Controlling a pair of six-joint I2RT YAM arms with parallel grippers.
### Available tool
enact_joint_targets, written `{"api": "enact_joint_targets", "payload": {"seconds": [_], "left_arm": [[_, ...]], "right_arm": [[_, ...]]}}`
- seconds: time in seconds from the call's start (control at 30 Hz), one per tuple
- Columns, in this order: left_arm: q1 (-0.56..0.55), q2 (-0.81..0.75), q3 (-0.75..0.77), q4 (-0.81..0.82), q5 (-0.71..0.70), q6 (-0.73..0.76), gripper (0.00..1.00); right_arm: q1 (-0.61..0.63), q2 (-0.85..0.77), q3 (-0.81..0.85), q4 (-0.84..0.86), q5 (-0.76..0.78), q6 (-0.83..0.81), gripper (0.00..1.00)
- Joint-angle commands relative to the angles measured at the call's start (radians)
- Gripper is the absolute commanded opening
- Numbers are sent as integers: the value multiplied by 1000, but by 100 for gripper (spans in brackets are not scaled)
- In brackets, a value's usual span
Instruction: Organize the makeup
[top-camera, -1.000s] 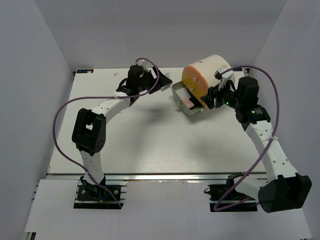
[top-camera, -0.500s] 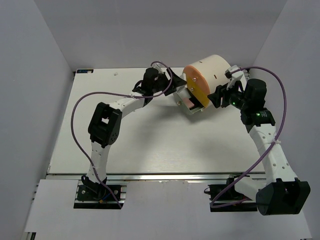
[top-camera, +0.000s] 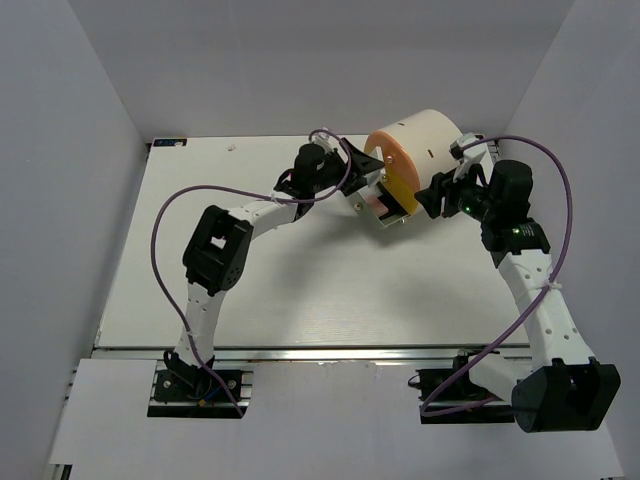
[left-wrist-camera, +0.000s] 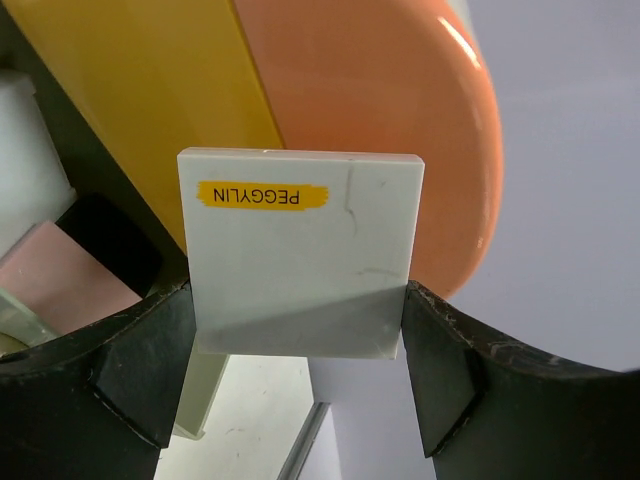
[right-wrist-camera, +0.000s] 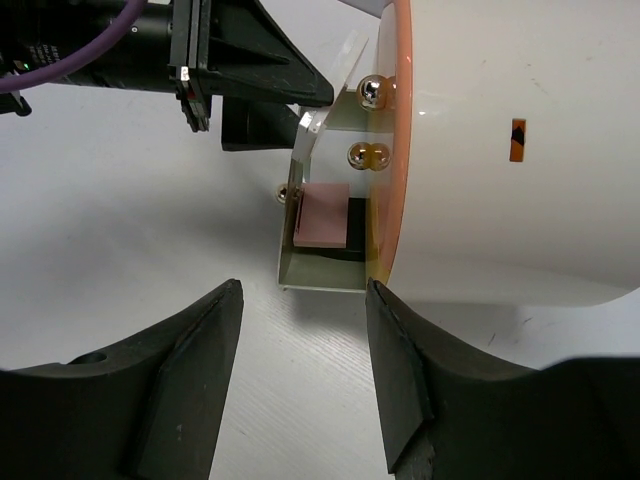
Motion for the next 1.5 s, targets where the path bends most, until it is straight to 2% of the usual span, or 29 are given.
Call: {"api": "enact_joint_targets", "payload": {"seconds": [0.0, 0.07, 0.1, 0.37, 0.77, 0.87, 1.0, 1.13, 1.17, 1.2, 1.23, 1.33, 1.47], "left_arm": [[-5, 7, 3, 41, -10, -41, 64], [-7, 11, -3, 46, -10, -51, 74], [-5, 14, -5, 46, -10, -54, 98], [-5, 28, 11, 32, 0, -66, 98], [-7, -61, -3, -48, 29, -15, 98], [-5, -119, -19, -66, 37, 29, 98], [13, -212, -5, -213, 16, 222, 98], [62, -384, -107, -365, -43, 374, 98], [75, -416, -135, -405, -64, 394, 98], [88, -450, -165, -420, -72, 414, 98], [119, -523, -239, -439, -82, 417, 98], [185, -654, -369, -402, -102, 411, 98], [242, -844, -547, -396, -139, 417, 98]], "right_arm": [[-10, -32, -9, 37, -12, 8, 58], [-10, -37, -14, 39, -15, 9, 58], [-11, -37, -14, 37, -16, 9, 58], [-11, -33, -9, 37, -24, -1, 58], [-11, -38, -14, 24, -62, -40, 59], [-11, -37, -14, -7, -120, -104, 60], [-1, -20, -15, -74, -228, -228, 58], [32, 8, -5, -137, -242, -345, 48], [39, 25, -2, -148, -240, -365, 37], [61, 32, 11, -169, -234, -398, 32], [75, 42, 17, -179, -217, -414, 19], [168, 91, 52, -243, -159, -501, 1], [343, 181, 83, -272, 5, -540, 0]]}}
